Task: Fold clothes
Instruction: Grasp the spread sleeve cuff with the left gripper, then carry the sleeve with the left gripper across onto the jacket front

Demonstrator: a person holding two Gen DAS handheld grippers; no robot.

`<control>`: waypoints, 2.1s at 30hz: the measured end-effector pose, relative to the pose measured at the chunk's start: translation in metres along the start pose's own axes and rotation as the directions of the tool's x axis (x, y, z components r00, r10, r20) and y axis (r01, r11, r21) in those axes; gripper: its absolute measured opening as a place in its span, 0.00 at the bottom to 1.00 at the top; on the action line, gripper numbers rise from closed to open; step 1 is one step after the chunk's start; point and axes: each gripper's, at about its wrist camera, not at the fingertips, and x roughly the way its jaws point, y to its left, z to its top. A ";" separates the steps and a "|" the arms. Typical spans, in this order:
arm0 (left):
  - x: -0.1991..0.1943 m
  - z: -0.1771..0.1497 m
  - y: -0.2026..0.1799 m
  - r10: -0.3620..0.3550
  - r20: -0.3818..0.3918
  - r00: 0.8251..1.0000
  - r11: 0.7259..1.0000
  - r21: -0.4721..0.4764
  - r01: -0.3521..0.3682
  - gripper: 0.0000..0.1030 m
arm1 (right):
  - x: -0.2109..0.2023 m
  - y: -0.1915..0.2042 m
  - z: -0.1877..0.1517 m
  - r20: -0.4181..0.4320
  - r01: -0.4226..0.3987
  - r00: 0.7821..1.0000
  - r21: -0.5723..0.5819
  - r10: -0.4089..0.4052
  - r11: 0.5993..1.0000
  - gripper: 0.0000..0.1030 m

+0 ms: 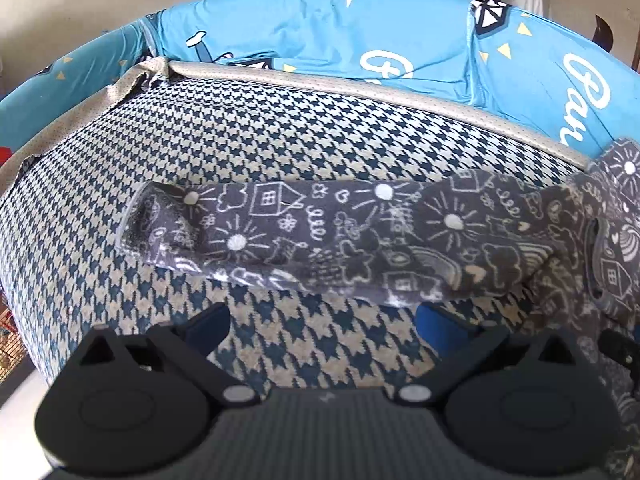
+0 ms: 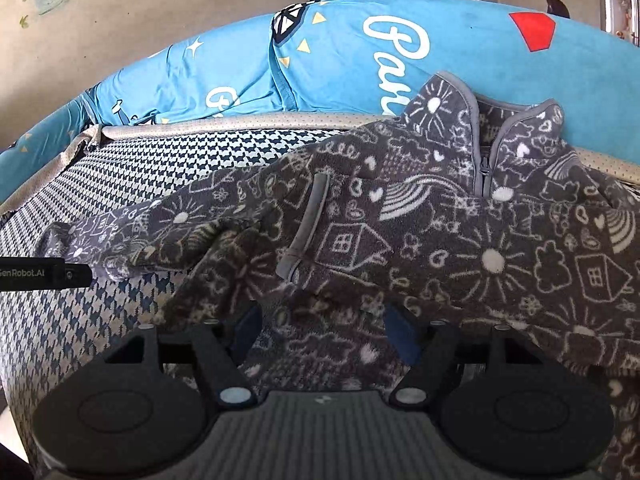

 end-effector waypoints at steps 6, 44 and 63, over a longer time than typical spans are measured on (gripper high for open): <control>0.008 0.012 0.038 0.073 0.014 0.997 0.992 -0.105 -0.071 1.00 | -0.021 0.002 -0.005 -0.003 0.026 1.000 0.031 -0.026 0.999 0.67; 0.063 0.029 0.112 0.066 0.031 0.997 0.914 -0.404 -0.048 0.25 | -0.039 0.021 -0.033 -0.074 -0.009 0.997 0.023 0.010 1.000 0.69; -0.024 0.002 -0.028 -0.506 0.098 0.857 0.862 0.104 0.497 0.54 | -0.041 0.014 -0.029 -0.050 0.023 0.999 0.056 -0.020 0.998 0.69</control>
